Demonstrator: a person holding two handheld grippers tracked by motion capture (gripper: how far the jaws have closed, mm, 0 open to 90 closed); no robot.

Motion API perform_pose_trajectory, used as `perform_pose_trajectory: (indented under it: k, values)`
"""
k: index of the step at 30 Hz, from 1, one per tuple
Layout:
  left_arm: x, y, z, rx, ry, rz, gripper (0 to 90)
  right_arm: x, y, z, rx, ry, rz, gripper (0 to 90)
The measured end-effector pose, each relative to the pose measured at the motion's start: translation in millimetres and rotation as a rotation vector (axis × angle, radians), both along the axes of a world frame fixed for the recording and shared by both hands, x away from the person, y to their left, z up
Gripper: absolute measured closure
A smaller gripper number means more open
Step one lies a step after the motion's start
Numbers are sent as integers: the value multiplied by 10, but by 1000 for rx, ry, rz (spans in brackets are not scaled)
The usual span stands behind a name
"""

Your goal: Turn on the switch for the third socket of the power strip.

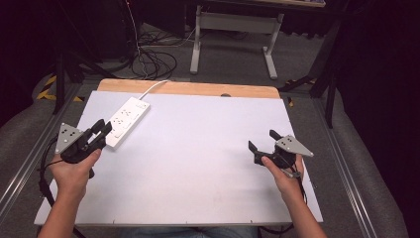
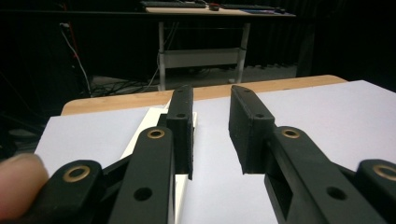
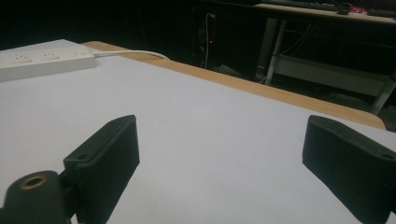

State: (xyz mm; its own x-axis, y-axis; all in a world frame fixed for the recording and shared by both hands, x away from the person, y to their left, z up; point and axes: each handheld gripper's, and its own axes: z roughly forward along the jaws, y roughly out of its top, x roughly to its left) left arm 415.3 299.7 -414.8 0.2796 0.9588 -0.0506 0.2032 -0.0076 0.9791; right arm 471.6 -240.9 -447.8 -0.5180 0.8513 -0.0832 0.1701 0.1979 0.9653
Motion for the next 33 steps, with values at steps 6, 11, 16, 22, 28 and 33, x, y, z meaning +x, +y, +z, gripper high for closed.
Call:
perform_pose_trajectory:
  k: [6, 11, 16, 22, 28, 33]
  values:
    - [-3, -2, 15, -3, -7, 27, 642, -4, 13, -3, -4, -1, 3, 114]
    - [-8, 38, 29, -11, -21, 48, 603, -2, 17, -5, -4, 1, 4, 113]
    - [-17, 87, 31, -27, -30, 90, 558, -4, 12, -1, -4, -3, 6, 113]
    - [-4, 96, 53, -32, -33, 130, 473, 0, 27, -3, -8, -4, 7, 113]
    - [2, 89, 62, -31, -38, 165, 346, -3, 14, 1, -3, -7, 5, 112]
    - [-1, 93, 70, -45, -51, 170, 251, -7, 9, 3, -1, -3, 0, 110]
